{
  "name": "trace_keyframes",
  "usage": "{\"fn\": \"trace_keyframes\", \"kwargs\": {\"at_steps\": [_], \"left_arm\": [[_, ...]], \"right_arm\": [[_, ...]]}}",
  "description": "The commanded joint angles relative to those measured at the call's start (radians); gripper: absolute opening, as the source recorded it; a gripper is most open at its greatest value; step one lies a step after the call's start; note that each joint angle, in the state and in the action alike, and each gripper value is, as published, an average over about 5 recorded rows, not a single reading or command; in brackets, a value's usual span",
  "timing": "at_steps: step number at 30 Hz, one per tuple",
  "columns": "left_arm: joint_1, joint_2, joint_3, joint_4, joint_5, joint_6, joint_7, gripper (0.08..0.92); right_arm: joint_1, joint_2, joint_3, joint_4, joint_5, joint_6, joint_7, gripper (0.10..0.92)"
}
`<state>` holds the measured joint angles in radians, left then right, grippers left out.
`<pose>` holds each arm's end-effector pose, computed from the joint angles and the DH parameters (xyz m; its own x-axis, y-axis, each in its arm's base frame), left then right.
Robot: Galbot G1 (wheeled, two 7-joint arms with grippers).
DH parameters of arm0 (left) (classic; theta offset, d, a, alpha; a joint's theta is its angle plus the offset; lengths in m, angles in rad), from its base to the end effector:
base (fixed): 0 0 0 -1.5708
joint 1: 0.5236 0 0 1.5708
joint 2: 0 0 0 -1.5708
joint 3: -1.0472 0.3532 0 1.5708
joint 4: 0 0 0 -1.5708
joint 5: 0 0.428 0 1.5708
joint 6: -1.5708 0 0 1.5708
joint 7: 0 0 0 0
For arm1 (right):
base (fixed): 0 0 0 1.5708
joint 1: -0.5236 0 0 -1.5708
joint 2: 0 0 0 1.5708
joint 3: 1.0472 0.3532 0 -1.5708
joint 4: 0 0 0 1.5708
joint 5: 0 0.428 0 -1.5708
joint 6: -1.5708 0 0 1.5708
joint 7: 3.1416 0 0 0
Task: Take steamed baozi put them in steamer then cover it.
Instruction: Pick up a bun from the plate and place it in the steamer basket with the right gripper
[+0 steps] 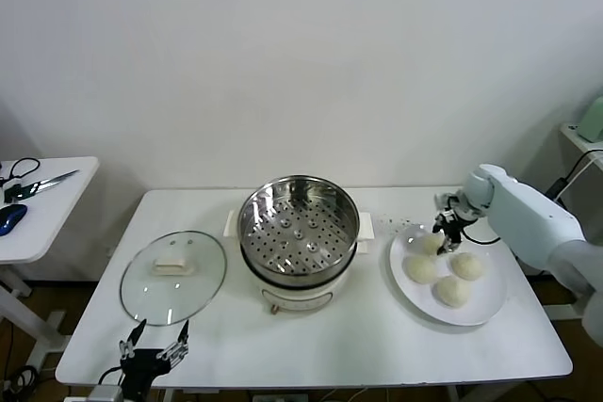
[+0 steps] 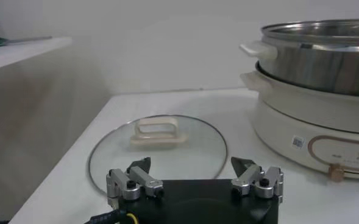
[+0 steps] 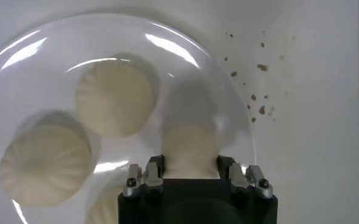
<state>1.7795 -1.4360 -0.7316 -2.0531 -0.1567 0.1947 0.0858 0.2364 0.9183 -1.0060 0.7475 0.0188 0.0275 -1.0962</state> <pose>0.1804 0.0984 -0.3542 -0.9114 -0.0429 0.4092 -0.0244 0.9984 0.0503 0.6810 -0.1740 -0.1887 -0.2069 -0.1014 0.9731 -0.9728 -0.0847 -0.2156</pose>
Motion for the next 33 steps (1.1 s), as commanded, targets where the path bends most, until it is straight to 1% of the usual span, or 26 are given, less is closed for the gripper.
{"fn": "trace_keyframes", "kwargs": {"at_steps": [1,4,6,10,13,15,18,21,23,25,30,33], "left_arm": [[0.001,0.001,0.003,-0.002,0.003,-0.003,-0.001,0.823],[0.0,0.005,0.006,-0.002,0.006,-0.007,-0.001,0.823],[0.0,0.008,0.007,-0.001,0.008,-0.008,-0.001,0.823],[-0.001,0.012,0.007,-0.004,0.011,-0.007,-0.001,0.823],[0.0,0.014,0.005,-0.009,0.012,-0.006,-0.001,0.823],[-0.002,0.014,0.003,-0.012,0.012,-0.005,-0.001,0.823],[-0.007,0.013,-0.001,-0.015,0.011,-0.002,-0.001,0.823],[-0.009,0.009,-0.002,-0.018,0.011,-0.001,-0.001,0.823],[-0.009,0.007,-0.002,-0.02,0.012,-0.003,-0.002,0.823],[-0.006,0.005,-0.003,-0.022,0.012,-0.006,-0.003,0.823],[-0.002,0.003,0.0,-0.022,0.01,-0.012,-0.004,0.823],[-0.004,0.001,0.002,-0.022,0.011,-0.012,-0.004,0.823]], "right_arm": [[0.276,-0.057,-0.249,0.195,0.15,0.036,-0.011,0.578],[0.537,-0.035,-0.445,0.309,0.265,0.112,-0.025,0.58],[0.68,0.006,-0.532,0.375,0.325,0.174,-0.031,0.58],[0.853,0.111,-0.616,0.503,0.374,0.3,-0.024,0.582],[0.874,0.196,-0.625,0.596,0.326,0.423,0.011,0.58],[0.834,0.256,-0.616,0.647,0.256,0.498,0.056,0.579],[0.72,0.32,-0.575,0.664,0.146,0.554,0.119,0.579],[0.577,0.364,-0.507,0.583,-0.017,0.605,0.157,0.58],[0.477,0.392,-0.459,0.491,-0.147,0.646,0.176,0.582],[0.388,0.416,-0.414,0.394,-0.243,0.682,0.191,0.582],[0.259,0.483,-0.334,0.164,-0.366,0.752,0.22,0.577],[0.227,0.515,-0.319,0.076,-0.399,0.773,0.234,0.577]]}}
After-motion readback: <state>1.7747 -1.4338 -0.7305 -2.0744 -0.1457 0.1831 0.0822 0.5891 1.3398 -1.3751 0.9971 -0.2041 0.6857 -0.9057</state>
